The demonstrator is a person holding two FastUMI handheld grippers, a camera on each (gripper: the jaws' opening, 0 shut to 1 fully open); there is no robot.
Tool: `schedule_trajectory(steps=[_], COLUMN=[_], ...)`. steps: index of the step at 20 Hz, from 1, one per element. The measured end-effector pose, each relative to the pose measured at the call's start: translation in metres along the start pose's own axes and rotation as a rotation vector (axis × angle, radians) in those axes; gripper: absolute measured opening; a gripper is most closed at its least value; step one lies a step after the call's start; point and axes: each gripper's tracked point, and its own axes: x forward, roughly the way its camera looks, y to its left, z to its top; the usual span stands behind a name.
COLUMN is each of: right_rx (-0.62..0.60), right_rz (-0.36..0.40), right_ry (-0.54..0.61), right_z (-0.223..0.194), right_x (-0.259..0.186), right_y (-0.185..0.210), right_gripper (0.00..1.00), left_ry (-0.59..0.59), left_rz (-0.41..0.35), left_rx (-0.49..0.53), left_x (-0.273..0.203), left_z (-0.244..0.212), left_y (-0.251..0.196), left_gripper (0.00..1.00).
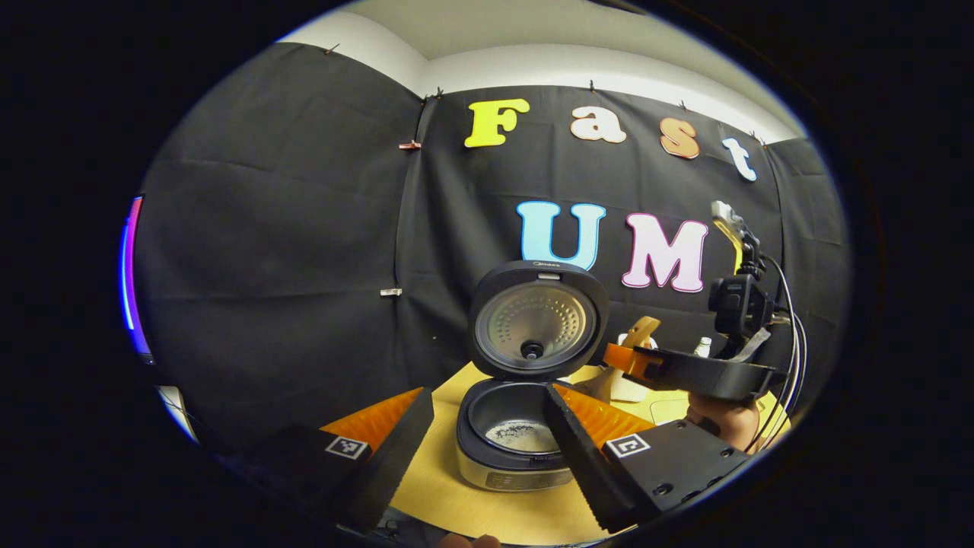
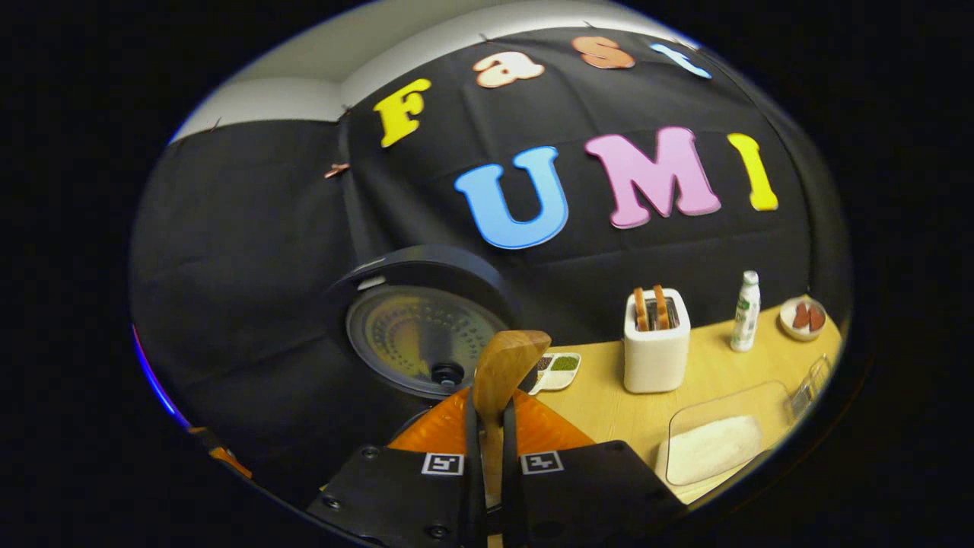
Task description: Close the left gripper, press the button to open the rice cooker; take a wooden spoon from the chopstick holder with the right hand, scoop a spoonful of rice and pour it into the rice cooker, then put the wooden spoon back into the chopstick holder.
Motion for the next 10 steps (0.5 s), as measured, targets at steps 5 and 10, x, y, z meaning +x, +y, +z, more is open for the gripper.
schedule_trajectory(steps=[5,10], right_rx=[-0.258,-0.377], right_rz=[0.071,0.114], right_ry=[-0.045,-0.056], right_z=[0.001,-0.003], right_x=[-0.008,-0.017], right_y=[0.023,0.032], right_gripper=[0.12,0.12], left_ry=[0.015,0.005], left_rz=[0.007,-0.003], left_rx=[-0.033,-0.022], left_x=[0.001,0.004], left_z=[-0.009,-0.007], left_y=[0.007,-0.001], left_gripper=[0.95,0.95])
